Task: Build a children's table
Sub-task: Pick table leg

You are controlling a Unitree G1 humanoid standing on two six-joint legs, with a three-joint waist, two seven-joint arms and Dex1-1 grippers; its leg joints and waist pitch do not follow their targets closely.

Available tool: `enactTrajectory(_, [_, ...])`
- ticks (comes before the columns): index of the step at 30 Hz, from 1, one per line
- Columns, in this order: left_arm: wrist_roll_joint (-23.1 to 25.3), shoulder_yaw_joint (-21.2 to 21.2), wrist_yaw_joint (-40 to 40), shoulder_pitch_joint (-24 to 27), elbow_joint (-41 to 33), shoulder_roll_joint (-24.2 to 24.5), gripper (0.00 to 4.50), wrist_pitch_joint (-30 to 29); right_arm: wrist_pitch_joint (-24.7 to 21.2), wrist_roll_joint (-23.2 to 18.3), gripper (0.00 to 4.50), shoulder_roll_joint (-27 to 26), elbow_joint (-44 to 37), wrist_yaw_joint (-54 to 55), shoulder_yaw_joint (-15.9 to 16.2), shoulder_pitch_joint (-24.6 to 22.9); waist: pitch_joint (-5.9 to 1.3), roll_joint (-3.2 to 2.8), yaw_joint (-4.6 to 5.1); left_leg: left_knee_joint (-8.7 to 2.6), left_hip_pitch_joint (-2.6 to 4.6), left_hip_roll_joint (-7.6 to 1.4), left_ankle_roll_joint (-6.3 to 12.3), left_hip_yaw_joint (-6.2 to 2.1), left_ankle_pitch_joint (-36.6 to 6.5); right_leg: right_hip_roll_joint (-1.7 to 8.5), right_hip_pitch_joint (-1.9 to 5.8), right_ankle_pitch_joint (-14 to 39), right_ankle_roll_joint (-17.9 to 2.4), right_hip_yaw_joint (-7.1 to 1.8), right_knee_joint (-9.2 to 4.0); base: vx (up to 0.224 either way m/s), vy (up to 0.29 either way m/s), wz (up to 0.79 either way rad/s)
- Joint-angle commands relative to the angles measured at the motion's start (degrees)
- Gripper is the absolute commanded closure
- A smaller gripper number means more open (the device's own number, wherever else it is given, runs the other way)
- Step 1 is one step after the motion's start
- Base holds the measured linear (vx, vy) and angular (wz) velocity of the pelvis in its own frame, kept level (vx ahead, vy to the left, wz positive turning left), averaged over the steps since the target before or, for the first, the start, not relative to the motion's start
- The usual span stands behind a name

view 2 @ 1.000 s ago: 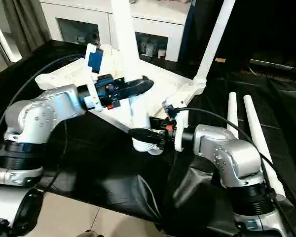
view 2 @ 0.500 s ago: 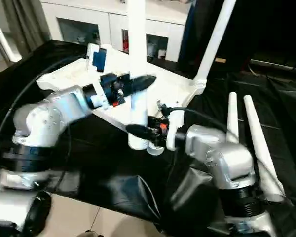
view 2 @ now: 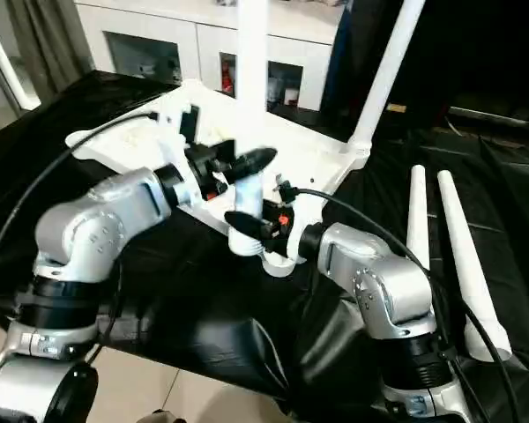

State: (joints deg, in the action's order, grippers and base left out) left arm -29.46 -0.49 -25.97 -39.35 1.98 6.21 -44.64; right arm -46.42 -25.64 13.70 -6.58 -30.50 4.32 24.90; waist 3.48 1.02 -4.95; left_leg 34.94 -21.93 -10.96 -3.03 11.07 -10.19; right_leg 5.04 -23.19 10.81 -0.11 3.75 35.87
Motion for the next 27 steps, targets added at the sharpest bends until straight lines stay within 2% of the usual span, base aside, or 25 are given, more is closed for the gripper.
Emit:
enactTrajectory(1, [0.15, 0.07, 1.02, -0.12, -0.78, -0.4, 1.27, 0.26, 1.07, 0.46, 2.52, 0.04, -0.25, 0.49, -1.17, 0.96, -4.3, 0.41, 0.26, -3.98, 0.86, -1.69, -1.42, -0.86, -7.22, 2.67, 3.13, 9.17, -8.58, -2.66, -4.26, 0.0, 0.0, 0.0])
enactTrajectory(3, [-0.2, 0.94, 0.98, -0.31, -0.36, -0.71, 1.3, 0.66, 1.11, 0.61, 2.52, -0.07, -0.33, 0.95, -0.78, 0.84, -4.3, 0.18, 0.27, -3.96, 0.9, -1.67, -1.36, -0.87, -7.25, 2.67, 3.07, 9.3, -8.58, -2.65, -4.3, 0.0, 0.0, 0.0])
enactTrajectory(5, [-0.07, 1.04, 1.0, -0.35, -0.35, -0.69, 1.66, 0.78, 1.14, 0.58, 2.52, -0.09, -0.35, 1.12, -0.69, 0.82, -4.31, 0.22, 0.31, -3.96, 0.93, -1.67, -1.33, -0.86, -7.48, 2.6, 3.05, 9.12, -8.53, -2.64, -4.35, 0.0, 0.0, 0.0])
enactTrajectory(8, [-0.71, 1.61, 0.7, -0.39, -0.22, -1.03, 1.74, 0.82, 1.22, 0.66, 2.52, -0.21, -0.39, 1.43, -0.67, 0.64, -4.27, -0.01, 0.39, -4.01, 0.95, -1.69, -1.53, -0.9, -7.91, 2.58, 3.0, 9.11, -8.66, -2.62, -4.41, 0.0, 0.0, 0.0])
enactTrajectory(10, [-1.21, 1.87, 0.34, -0.54, -0.02, -1.24, 2.04, 0.89, 1.36, 0.84, 2.52, -0.24, -0.46, 1.6, -0.64, 0.54, -4.29, 0.04, 0.37, -4.01, 0.95, -1.65, -1.59, -0.91, -7.99, 2.57, 3.05, 9.01, -8.82, -2.61, -4.36, 0.0, 0.0, 0.0])
enactTrajectory(13, [-1.72, 2.08, -0.08, -0.77, 0.13, -1.25, 2.16, 0.86, 1.58, 1.2, 2.52, -0.26, -0.42, 1.56, -0.62, 0.54, -4.3, 0.09, 0.36, -4.03, 0.94, -1.68, -1.51, -0.91, -8.04, 2.58, 3.05, 8.96, -8.82, -2.62, -4.35, 0.0, 0.0, 0.0])
enactTrajectory(14, [-1.81, 2.24, -0.08, -0.86, 0.18, -1.21, 2.36, 0.81, 1.77, 1.36, 2.52, -0.23, -0.34, 1.58, -0.54, 0.58, -4.3, 0.1, 0.4, -4.01, 0.97, -1.68, -1.48, -0.89, -8.08, 2.59, 3.04, 8.86, -8.81, -2.63, -4.35, 0.0, 0.0, 0.0])
enactTrajectory(19, [-2.19, 2.73, -1.13, -1.05, 0.49, -0.89, 2.52, 1.23, 3.31, 1.67, 2.52, -0.24, 0.21, 1.36, -0.29, 1.06, -4.25, 0.13, 0.4, -4.04, 0.98, -1.68, -1.52, -0.89, -8.29, 2.63, 3.01, 9.66, -8.61, -2.62, -4.45, 0.0, 0.0, 0.0])
enactTrajectory(20, [-2.29, 2.71, -1.61, -1.08, 0.57, -0.76, 2.53, 1.45, 3.39, 1.39, 2.17, -0.3, 0.29, 1.13, -0.42, 1.16, -4.27, 0.11, 0.42, -4.04, 0.98, -1.67, -1.47, -0.89, -8.12, 2.61, 3.02, 9.53, -8.58, -2.64, -4.42, 0.0, 0.0, 0.0])
enactTrajectory(22, [-2.62, 2.64, -2.67, -1.14, 0.72, -0.48, 2.55, 1.71, 3.19, 0.79, 1.82, -0.26, 0.39, 0.6, -0.68, 1.36, -4.25, -0.06, 0.45, -4.05, 1.01, -1.69, -1.45, -0.9, -8.23, 2.58, 2.98, 9.36, -8.64, -2.64, -4.39, 0.0, 0.0, 0.0])
enactTrajectory(25, [-3.32, 2.24, -4.86, -1.49, 0.94, 0.55, 2.55, 1.36, 2.39, -0.07, 1.71, 0.89, 0.17, -1.06, -1.08, 1.88, -4.24, -0.17, 0.43, -4.13, 1.03, -1.72, -1.58, -0.95, -8.55, 2.56, 3.01, 8.92, -8.84, -2.62, -4.37, 0.0, 0.0, 0.0])
enactTrajectory(27, [-3.64, 2.04, -6.37, -2.19, 1.26, 1.06, 2.58, 1.13, 2.49, -0.29, 1.43, 2.16, 0.09, -2.2, -1.51, 2.34, -4.34, 0.22, 0.29, -4.07, 1.12, -1.75, -1.41, -0.92, -8.04, 2.61, 3.08, 8.37, -9.15, -2.62, -4.17, 0.0, 0.0, 0.0])
